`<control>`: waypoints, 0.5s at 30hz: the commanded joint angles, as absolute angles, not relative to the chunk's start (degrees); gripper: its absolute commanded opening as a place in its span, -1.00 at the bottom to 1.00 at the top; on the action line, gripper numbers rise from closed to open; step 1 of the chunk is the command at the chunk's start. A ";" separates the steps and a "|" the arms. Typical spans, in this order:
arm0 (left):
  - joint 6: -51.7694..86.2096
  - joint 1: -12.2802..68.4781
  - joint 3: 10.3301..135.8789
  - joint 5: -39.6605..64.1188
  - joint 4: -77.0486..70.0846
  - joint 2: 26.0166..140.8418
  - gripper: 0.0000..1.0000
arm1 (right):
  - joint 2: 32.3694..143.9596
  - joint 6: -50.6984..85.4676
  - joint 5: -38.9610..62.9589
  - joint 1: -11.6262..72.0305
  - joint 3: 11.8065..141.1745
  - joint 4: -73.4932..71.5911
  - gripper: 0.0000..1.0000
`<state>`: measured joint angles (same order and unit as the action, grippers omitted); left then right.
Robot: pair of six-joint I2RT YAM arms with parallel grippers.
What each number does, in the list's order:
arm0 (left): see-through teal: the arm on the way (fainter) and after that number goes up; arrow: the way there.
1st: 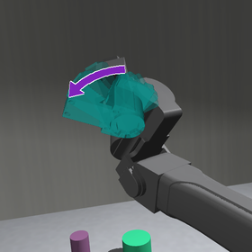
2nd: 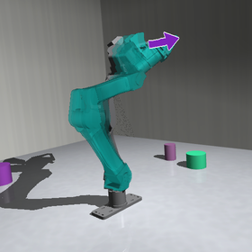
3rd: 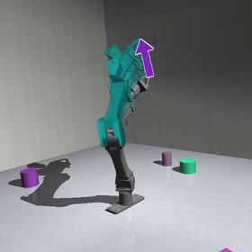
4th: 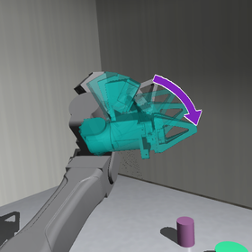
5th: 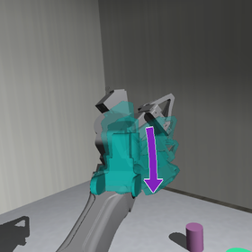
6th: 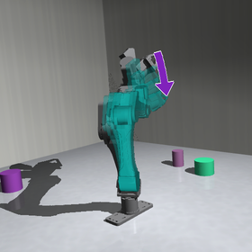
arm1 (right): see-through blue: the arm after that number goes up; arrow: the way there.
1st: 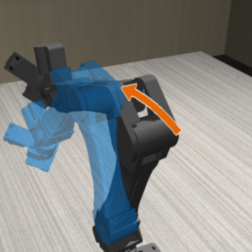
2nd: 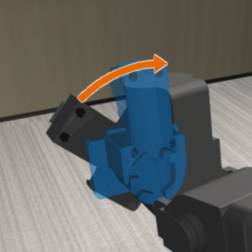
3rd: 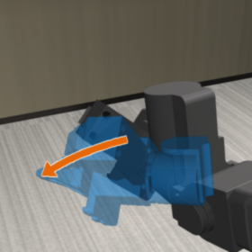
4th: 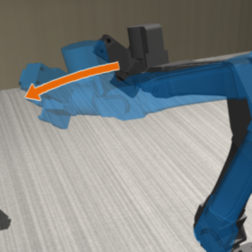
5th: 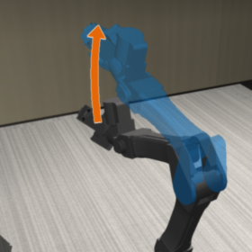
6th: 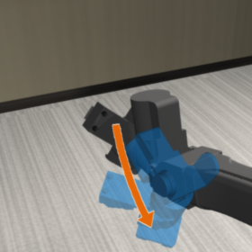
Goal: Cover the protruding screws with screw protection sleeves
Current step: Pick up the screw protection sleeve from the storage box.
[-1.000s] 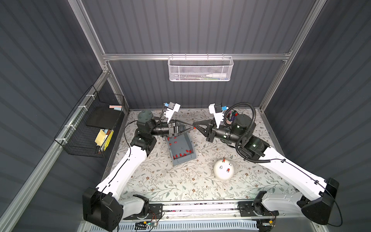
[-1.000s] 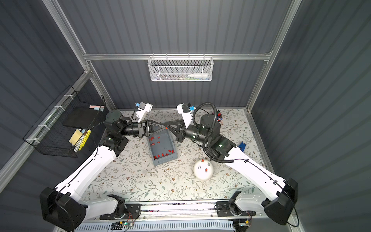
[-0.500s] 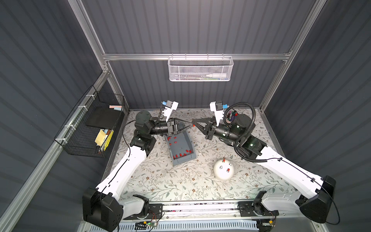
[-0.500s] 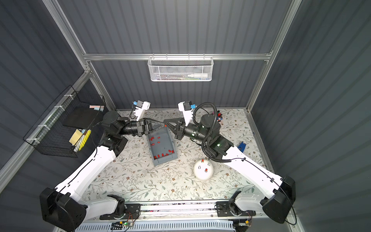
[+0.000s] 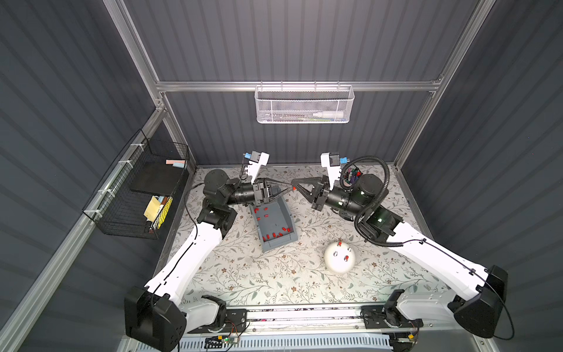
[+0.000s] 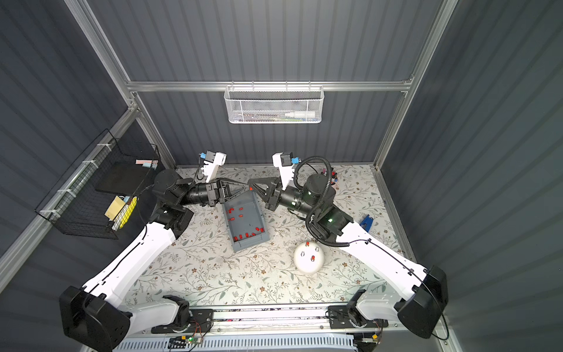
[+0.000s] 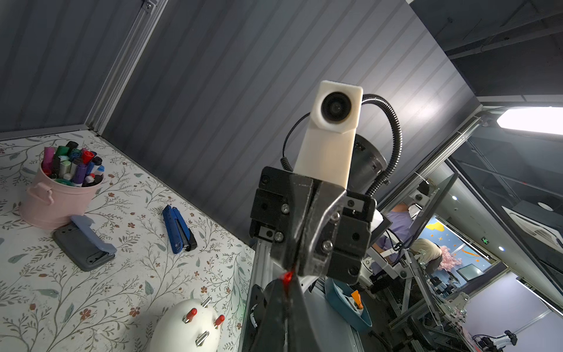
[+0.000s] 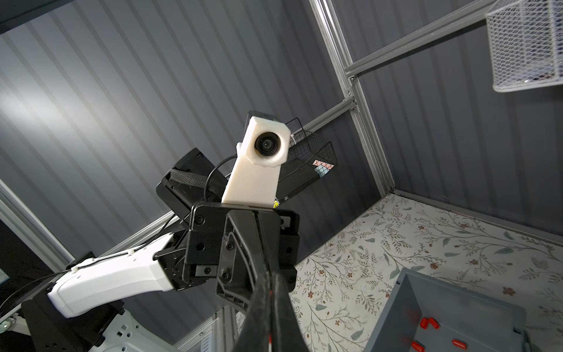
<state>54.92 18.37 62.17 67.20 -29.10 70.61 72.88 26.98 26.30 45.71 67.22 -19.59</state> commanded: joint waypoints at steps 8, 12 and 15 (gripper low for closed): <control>50.39 18.50 58.67 58.45 -29.79 66.09 -1.00 | 71.46 25.07 27.41 46.58 66.83 -14.20 -0.08; 51.08 18.47 57.60 54.38 -31.10 65.40 -1.00 | 70.31 25.12 26.72 46.58 65.78 -16.13 -0.19; 52.95 18.54 57.31 53.37 -33.88 65.81 -1.00 | 70.95 25.45 26.46 46.58 65.30 -18.31 -0.28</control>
